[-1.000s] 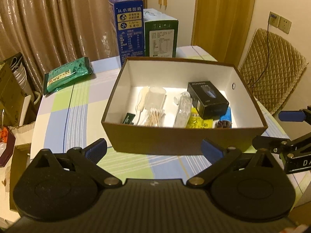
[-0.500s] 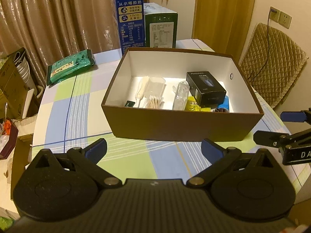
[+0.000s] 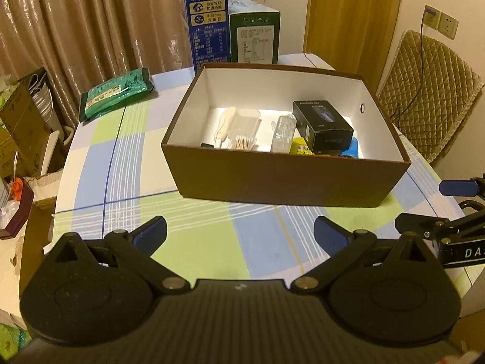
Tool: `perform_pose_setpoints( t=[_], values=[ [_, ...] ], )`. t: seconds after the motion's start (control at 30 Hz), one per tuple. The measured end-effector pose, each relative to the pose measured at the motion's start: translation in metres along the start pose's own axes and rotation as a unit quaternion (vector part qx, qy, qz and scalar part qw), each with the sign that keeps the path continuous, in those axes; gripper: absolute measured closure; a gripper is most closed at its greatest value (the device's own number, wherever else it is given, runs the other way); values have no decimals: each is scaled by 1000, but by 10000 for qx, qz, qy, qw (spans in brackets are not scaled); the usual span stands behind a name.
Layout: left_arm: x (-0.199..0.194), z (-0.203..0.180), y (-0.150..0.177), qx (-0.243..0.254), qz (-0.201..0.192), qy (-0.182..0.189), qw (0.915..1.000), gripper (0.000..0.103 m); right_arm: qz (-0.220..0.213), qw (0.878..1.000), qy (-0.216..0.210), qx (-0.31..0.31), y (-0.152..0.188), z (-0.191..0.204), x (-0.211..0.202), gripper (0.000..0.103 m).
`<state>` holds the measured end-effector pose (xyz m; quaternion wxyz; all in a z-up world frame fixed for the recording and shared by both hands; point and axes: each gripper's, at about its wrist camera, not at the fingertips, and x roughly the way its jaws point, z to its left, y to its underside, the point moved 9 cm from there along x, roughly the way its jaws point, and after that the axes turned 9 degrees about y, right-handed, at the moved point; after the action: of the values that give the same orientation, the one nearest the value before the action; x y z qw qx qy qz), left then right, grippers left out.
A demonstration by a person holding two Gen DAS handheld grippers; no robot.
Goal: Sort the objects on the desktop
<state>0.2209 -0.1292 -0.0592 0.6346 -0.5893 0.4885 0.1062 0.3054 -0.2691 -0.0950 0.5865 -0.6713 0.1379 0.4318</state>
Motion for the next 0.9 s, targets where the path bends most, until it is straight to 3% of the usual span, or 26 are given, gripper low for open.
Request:
perform_pose_setpoints(
  t=[0.9],
  values=[
    [15, 10, 21, -105, 316, -237, 9992, 1, 187, 9995, 75, -259, 12, 2, 14, 2]
  ],
)
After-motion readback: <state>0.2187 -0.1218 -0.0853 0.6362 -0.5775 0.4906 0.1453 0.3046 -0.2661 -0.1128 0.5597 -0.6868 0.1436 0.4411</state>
